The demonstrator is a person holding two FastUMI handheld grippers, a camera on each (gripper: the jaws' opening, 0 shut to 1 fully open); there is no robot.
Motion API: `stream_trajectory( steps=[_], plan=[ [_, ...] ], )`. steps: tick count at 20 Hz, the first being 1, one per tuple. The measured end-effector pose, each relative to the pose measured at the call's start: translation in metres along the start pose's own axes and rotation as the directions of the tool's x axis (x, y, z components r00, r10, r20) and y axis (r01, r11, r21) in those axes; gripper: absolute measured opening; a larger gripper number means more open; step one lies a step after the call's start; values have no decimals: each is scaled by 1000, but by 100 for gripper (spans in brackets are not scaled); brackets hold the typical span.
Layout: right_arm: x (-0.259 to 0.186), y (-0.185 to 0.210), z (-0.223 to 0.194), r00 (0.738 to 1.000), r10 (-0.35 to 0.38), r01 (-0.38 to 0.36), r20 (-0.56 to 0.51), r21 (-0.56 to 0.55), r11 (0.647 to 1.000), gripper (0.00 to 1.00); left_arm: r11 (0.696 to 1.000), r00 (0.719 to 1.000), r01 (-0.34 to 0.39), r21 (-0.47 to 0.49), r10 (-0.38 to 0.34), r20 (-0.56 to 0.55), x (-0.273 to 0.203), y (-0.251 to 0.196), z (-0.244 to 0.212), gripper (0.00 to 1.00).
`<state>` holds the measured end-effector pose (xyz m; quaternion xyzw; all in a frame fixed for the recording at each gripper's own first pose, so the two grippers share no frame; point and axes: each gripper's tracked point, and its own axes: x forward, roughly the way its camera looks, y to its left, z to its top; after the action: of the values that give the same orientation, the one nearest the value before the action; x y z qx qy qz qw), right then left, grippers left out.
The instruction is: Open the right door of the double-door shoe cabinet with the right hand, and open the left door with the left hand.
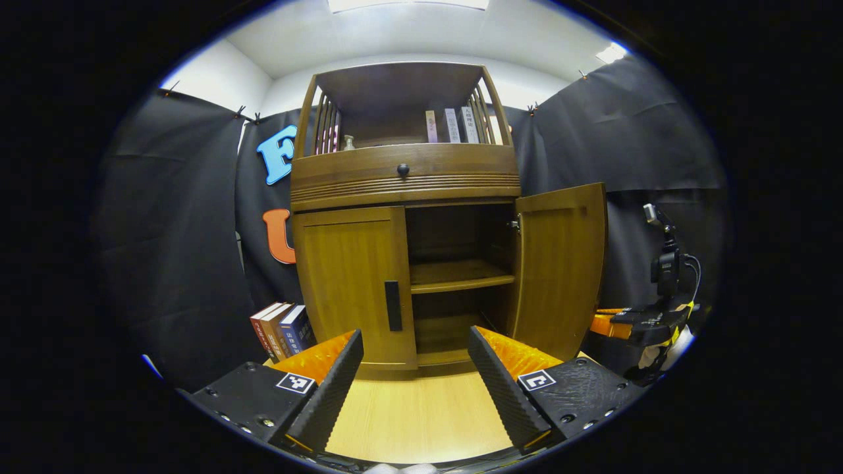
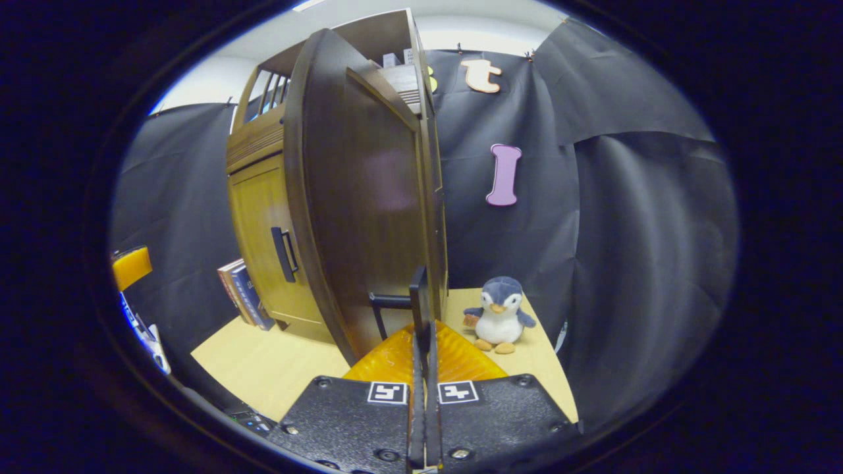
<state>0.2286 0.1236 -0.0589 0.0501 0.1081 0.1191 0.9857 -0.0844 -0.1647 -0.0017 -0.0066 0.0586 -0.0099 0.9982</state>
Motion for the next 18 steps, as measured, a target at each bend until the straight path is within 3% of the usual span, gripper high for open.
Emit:
stream_trajectory(
  steps=[8, 15, 18],
  plan=[
    [0, -6, 1, 995, 102, -102, 1, -38, 994, 4, 999, 999, -42, -13, 42, -14, -9, -42, -6, 96],
    [-3, -4, -2, 976, 217, -218, -19, -98, 971, 4, 993, 993, -115, -9, 115, -3, -25, -52, 1, 96],
    [-8, -5, -6, 973, 226, -230, -50, -97, 968, 11, 991, 991, -133, 0, 133, 1, -27, -49, 1, 96]
  ],
)
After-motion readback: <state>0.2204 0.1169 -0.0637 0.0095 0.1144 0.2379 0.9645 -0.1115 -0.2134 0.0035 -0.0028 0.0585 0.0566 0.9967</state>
